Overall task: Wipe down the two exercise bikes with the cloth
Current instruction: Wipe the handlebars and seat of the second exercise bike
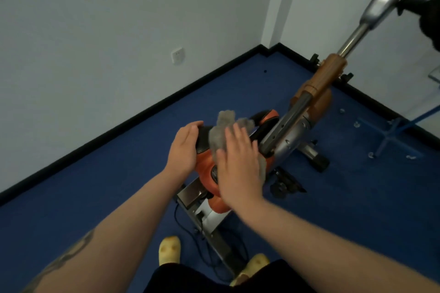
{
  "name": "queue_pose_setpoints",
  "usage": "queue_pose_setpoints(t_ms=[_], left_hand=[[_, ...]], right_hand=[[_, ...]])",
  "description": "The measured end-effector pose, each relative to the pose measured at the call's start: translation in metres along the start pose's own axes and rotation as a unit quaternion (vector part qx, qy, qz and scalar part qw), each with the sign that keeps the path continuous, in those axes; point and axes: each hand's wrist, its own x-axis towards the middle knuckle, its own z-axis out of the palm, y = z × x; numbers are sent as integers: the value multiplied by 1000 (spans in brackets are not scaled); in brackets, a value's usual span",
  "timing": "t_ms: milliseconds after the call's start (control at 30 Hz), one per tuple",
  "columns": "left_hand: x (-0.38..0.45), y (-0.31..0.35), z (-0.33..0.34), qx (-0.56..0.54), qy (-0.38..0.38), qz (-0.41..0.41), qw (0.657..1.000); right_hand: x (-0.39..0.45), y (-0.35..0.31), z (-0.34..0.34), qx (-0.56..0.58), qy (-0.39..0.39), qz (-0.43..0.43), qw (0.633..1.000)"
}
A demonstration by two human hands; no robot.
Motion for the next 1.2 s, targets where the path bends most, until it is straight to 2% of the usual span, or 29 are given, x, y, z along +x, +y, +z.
queue_pose_setpoints(t_ms=[67, 133, 300, 433, 500, 633, 733, 767, 833, 900, 967, 1033, 1100, 1200], left_hand=[[0, -2, -3, 2, -23, 8, 1000], [3, -5, -8, 27, -56, 29, 998], [7, -14, -21, 18, -113, 49, 992], [14, -18, -27, 10, -144, 48, 988], [21, -18, -30, 43, -156, 74, 984], [35, -13, -33, 151, -191, 112, 963], [50, -2, -32, 210, -203, 130, 947], [54, 4, -29, 216, -213, 154, 941], [57, 13, -17, 216, -252, 220, 917], [51, 18, -4, 252, -269, 259, 893], [49, 15, 3, 279, -238, 267, 891], [50, 10, 3, 274, -221, 266, 898], [52, 9, 2, 269, -219, 264, 900], [53, 8, 3, 272, -215, 262, 900]], right_hand=[[-27, -13, 10, -9, -5, -14, 1000], [-14, -11, 8, -34, -9, -12, 999], [17, -21, 5, -60, 3, 86, 994], [-48, -49, 30, -98, 53, 44, 993], [-45, -43, 31, -78, 52, 31, 995], [6, -23, 14, 37, 95, 127, 987], [-4, -33, 28, 75, 197, 184, 960], [-15, -45, 40, 105, 261, 216, 935], [-30, -76, 65, 203, 372, 287, 859], [-24, -88, 75, 261, 432, 332, 797], [-5, -67, 61, 330, 456, 415, 715], [3, -40, 34, 439, 425, 487, 624], [-3, -38, 29, 519, 408, 492, 568], [-1, -69, 58, 526, 475, 509, 489]])
